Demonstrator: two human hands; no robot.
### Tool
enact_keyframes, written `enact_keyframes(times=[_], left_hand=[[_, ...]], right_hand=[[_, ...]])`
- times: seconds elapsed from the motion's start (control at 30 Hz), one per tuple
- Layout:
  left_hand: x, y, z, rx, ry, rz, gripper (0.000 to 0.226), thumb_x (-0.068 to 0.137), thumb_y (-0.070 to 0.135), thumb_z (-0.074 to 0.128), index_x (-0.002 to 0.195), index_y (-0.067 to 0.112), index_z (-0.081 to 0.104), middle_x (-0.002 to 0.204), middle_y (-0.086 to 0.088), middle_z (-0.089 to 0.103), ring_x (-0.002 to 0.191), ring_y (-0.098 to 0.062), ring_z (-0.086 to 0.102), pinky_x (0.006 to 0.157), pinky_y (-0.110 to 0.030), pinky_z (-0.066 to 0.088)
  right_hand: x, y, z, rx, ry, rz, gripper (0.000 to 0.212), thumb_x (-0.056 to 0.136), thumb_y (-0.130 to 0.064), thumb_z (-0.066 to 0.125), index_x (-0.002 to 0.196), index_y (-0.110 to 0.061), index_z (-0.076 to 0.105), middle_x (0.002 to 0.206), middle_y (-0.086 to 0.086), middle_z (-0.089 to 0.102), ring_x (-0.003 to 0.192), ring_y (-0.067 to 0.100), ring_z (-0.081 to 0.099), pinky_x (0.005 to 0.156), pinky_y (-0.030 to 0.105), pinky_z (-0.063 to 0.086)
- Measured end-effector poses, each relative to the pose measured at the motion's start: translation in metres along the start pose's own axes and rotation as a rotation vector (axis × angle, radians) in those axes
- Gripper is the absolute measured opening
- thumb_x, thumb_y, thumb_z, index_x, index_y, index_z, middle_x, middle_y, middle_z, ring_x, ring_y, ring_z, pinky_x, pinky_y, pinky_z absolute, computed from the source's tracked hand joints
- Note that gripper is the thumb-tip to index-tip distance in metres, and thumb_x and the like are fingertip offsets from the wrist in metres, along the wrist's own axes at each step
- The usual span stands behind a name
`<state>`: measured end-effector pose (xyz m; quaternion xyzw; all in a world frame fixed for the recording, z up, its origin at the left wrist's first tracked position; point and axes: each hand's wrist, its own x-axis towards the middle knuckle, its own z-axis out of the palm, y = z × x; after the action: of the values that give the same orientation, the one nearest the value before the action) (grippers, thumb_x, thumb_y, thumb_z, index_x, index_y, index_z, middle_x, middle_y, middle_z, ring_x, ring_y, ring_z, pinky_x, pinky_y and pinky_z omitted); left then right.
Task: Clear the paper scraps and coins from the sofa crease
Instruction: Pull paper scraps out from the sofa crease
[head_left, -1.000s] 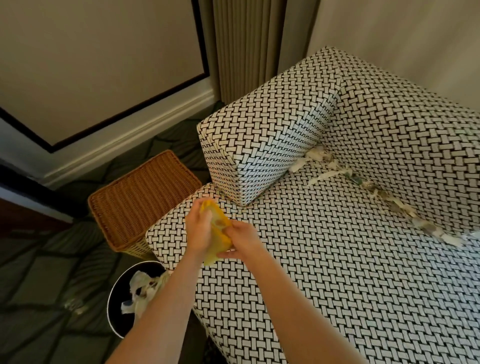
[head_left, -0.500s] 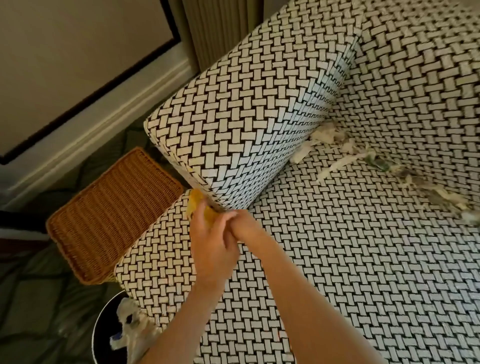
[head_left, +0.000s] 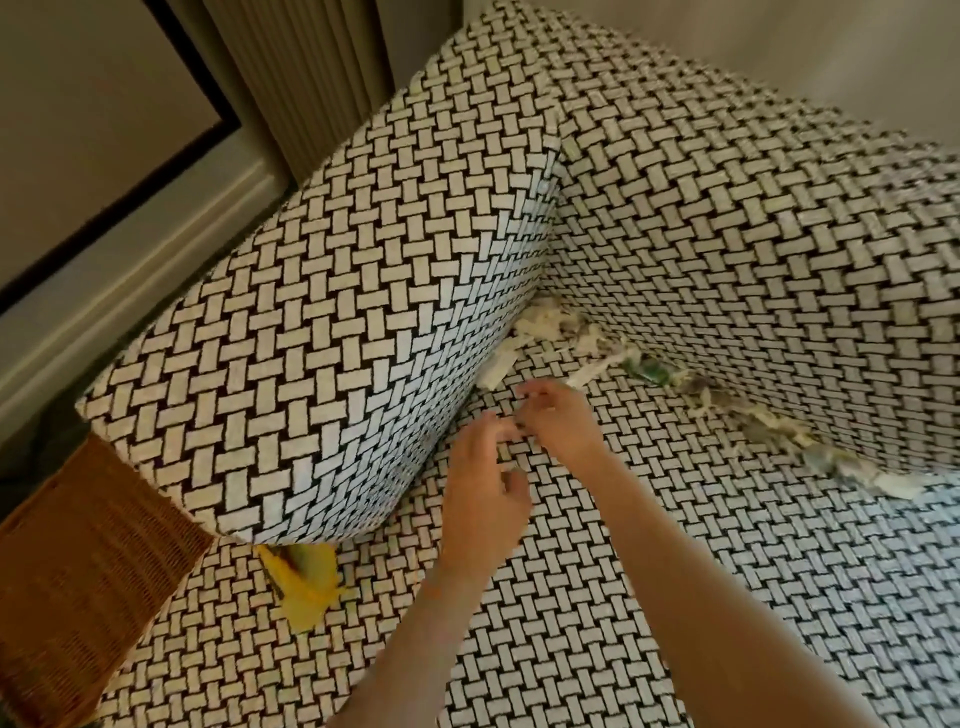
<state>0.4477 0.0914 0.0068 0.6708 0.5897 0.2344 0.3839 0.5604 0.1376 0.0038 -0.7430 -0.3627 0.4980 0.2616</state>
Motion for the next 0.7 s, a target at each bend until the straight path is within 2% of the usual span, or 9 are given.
enact_keyframes(times=[0.03,0.1,0.2,0.33,0.4,0.5,0.6,0.63,0.7], left_hand=[[0.023,-0.002,0.004,-0.01,-0.034,-0.117,0.037,0.082,0.005,0.057,0.115,0.017,0.046,0.121,-0.001,0.048,0.117,-0.016,0.047,0.099,-0.017,0.041],[0.053,-0.004,0.009,-0.006,-0.068,-0.309,0.038,0.084,0.018,0.058,0.118,0.02,0.04,0.12,-0.002,0.052,0.112,-0.023,0.053,0.094,-0.038,0.048],[0.076,0.003,0.019,-0.025,-0.161,-0.393,0.044,0.089,0.015,0.053,0.127,0.013,0.032,0.118,0.0,0.047,0.11,-0.02,0.052,0.088,-0.026,0.043],[0.101,-0.004,0.038,-0.112,-0.179,-0.588,0.055,0.09,0.009,0.05,0.136,0.002,0.02,0.132,-0.016,0.046,0.119,-0.032,0.048,0.099,-0.039,0.042],[0.107,-0.009,0.044,-0.065,-0.156,-0.624,0.053,0.089,0.01,0.051,0.136,0.003,0.027,0.133,-0.016,0.046,0.121,-0.032,0.047,0.103,-0.04,0.04],[0.106,-0.016,0.049,-0.26,-0.097,-0.63,0.05,0.087,-0.001,0.047,0.135,0.003,0.031,0.134,-0.014,0.046,0.122,-0.031,0.047,0.106,-0.046,0.038],[0.107,-0.029,0.055,-0.387,-0.038,-0.668,0.028,0.084,-0.012,0.043,0.109,-0.002,0.043,0.125,-0.028,0.048,0.112,-0.038,0.049,0.104,-0.052,0.038],[0.109,-0.031,0.054,-0.423,-0.035,-0.703,0.022,0.084,-0.011,0.044,0.099,0.004,0.045,0.117,-0.025,0.052,0.104,-0.032,0.052,0.101,-0.048,0.042],[0.113,-0.034,0.054,-0.456,-0.03,-0.742,0.025,0.086,-0.006,0.047,0.098,0.015,0.045,0.1,-0.009,0.058,0.094,-0.022,0.052,0.093,-0.04,0.047]], right_hand=[[0.008,-0.002,-0.007,-0.067,0.042,-0.026,0.031,0.085,-0.008,0.058,0.115,-0.016,0.058,0.094,0.0,0.06,0.087,0.013,0.054,0.069,0.021,0.045],[0.023,-0.003,-0.016,-0.212,0.125,-0.087,0.039,0.085,-0.01,0.06,0.123,-0.016,0.055,0.114,0.004,0.056,0.098,0.013,0.053,0.075,0.018,0.039],[0.042,-0.005,-0.018,-0.32,0.177,-0.158,0.053,0.083,-0.013,0.064,0.133,-0.016,0.047,0.137,0.01,0.04,0.119,0.022,0.048,0.091,0.027,0.042],[0.064,-0.012,-0.01,-0.42,0.083,-0.194,0.082,0.076,-0.019,0.069,0.145,-0.014,0.024,0.147,0.013,0.019,0.134,0.031,0.03,0.104,0.038,0.038],[0.076,-0.013,-0.004,-0.471,0.048,-0.193,0.095,0.074,-0.026,0.072,0.147,-0.011,0.014,0.149,0.015,0.012,0.136,0.035,0.024,0.106,0.046,0.036],[0.087,-0.013,0.005,-0.589,0.102,-0.252,0.102,0.073,-0.038,0.072,0.147,-0.008,0.009,0.152,0.017,0.005,0.135,0.037,0.023,0.105,0.047,0.037],[0.097,-0.011,0.013,-0.704,0.156,-0.218,0.109,0.075,-0.05,0.066,0.149,-0.006,-0.001,0.155,0.015,-0.001,0.134,0.036,0.025,0.103,0.042,0.036],[0.1,-0.012,0.016,-0.719,0.166,-0.196,0.109,0.075,-0.052,0.065,0.148,-0.006,-0.001,0.155,0.014,0.0,0.133,0.036,0.026,0.103,0.042,0.036],[0.105,-0.01,0.019,-0.734,0.183,-0.192,0.104,0.075,-0.051,0.064,0.148,-0.004,0.006,0.154,0.016,0.007,0.129,0.037,0.031,0.102,0.043,0.036]])
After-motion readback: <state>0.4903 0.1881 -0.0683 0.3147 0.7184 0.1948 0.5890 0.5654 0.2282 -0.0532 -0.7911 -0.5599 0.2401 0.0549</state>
